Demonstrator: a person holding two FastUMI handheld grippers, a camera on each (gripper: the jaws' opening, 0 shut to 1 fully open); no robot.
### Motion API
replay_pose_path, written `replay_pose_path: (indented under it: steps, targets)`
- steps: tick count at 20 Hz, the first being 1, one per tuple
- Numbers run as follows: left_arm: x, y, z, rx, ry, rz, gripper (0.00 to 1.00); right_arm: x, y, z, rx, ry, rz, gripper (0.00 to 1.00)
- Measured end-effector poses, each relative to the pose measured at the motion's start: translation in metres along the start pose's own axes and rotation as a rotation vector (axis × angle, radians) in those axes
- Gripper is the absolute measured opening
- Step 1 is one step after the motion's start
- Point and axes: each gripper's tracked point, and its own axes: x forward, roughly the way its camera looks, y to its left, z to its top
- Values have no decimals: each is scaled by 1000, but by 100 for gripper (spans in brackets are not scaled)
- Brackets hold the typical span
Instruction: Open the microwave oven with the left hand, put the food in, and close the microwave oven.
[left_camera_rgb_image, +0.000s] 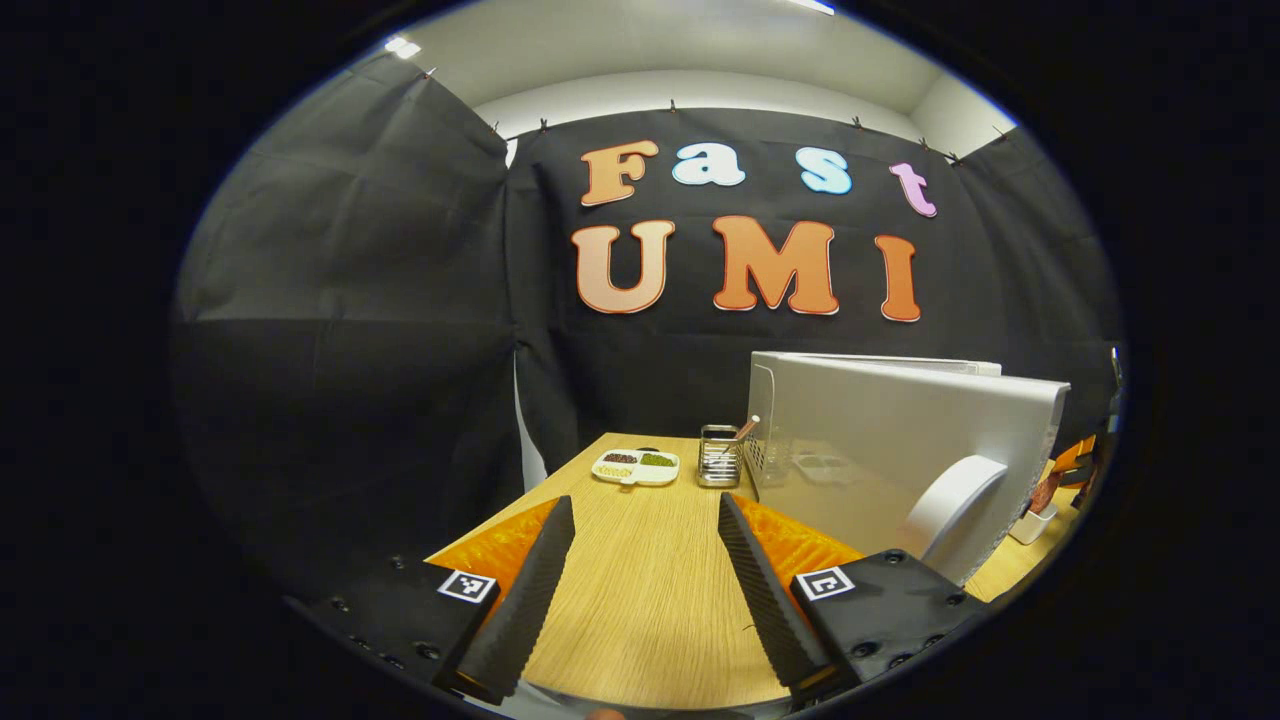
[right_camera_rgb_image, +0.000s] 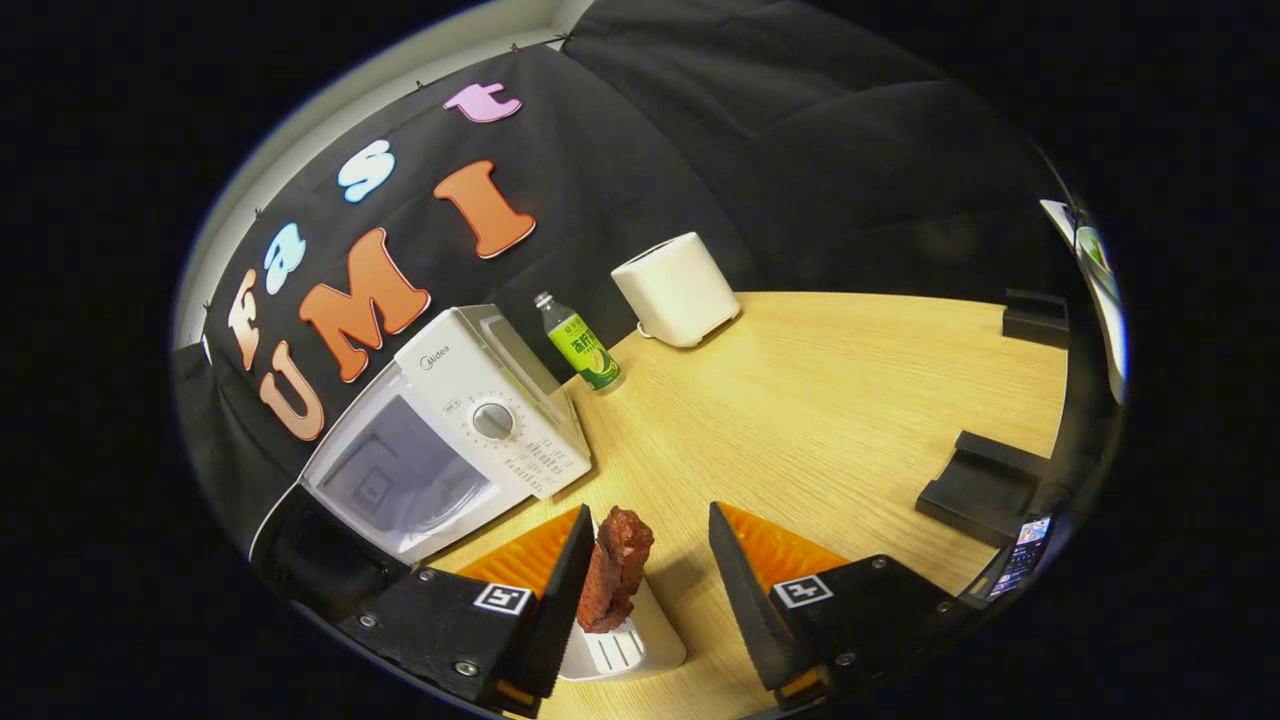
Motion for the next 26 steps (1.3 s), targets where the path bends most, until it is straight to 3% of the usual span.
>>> replay_pose_path:
  steps: [1, 3, 4, 5, 6, 7, 8, 9, 13, 16, 19, 25, 26]
  targets:
    - [4, 3, 2, 9, -9, 5, 89, -1, 3, 1, 17, -3, 11, 68]
    - [10, 6, 4, 18, -19, 5, 89, -1, 2, 4, 43, -10, 7, 45]
    - [11, 6, 6, 20, -26, -1, 91, -2, 3, 4, 55, -14, -1, 48]
    - [12, 6, 6, 18, -36, -4, 94, -3, 6, 7, 69, -18, 0, 32]
    - [13, 9, 8, 16, -47, -6, 91, -4, 10, 6, 63, -16, 3, 25]
    - [13, 12, 8, 8, -54, -3, 97, -7, 12, 6, 52, -16, 7, 19]
    - [14, 15, 7, 1, -53, -2, 90, -11, 19, 8, 48, -23, 18, 18]
    - [14, 16, 3, -4, -51, -3, 90, -15, 27, 11, 35, -28, 27, 14]
    - [12, 20, 2, -8, -48, -6, 91, -28, 38, 26, -40, -85, 11, 13]
    - [11, 9, 4, 1, -50, -30, 94, -37, 54, 44, -34, -122, 31, 13]
    - [8, 4, 8, 10, -59, -48, 91, -43, 75, 58, -20, -161, 57, 13]
    - [4, 4, 13, 25, -64, -56, 94, -36, 150, 62, 32, -184, 160, 13]
    - [4, 6, 13, 26, -66, -54, 91, -32, 164, 60, 36, -181, 178, 13]
